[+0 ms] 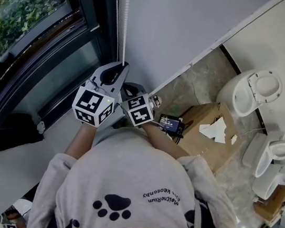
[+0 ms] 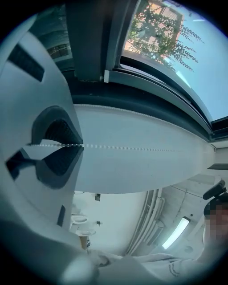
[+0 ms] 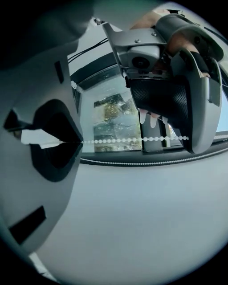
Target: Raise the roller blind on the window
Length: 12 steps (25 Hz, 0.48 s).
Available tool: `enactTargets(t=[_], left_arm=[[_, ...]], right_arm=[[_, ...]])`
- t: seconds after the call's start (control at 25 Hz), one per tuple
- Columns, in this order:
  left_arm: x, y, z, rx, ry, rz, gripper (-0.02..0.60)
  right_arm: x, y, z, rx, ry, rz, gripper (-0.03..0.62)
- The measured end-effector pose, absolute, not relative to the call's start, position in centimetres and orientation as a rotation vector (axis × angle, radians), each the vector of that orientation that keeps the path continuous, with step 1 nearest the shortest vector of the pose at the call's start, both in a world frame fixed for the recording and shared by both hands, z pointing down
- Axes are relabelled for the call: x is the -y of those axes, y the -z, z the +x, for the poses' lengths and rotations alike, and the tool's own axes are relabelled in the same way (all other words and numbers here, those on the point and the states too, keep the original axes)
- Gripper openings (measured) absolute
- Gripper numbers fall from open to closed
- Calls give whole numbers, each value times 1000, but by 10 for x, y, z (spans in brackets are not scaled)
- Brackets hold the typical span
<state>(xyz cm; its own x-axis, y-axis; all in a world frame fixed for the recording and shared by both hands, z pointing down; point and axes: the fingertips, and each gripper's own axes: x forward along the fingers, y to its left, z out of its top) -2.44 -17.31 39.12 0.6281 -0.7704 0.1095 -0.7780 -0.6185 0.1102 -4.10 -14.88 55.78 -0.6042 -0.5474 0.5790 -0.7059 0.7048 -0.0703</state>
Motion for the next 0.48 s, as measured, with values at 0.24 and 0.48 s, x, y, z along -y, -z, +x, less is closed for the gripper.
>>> enactTargets(t=[0.24, 0.48], left_arm=[[172, -400, -23, 1281, -83, 2691, 21], [176, -399, -32, 1303, -74, 2680, 21]], right_arm=[[144, -561, -37, 2361, -416, 900, 20], [147, -487, -17, 2479, -356, 1017, 78]])
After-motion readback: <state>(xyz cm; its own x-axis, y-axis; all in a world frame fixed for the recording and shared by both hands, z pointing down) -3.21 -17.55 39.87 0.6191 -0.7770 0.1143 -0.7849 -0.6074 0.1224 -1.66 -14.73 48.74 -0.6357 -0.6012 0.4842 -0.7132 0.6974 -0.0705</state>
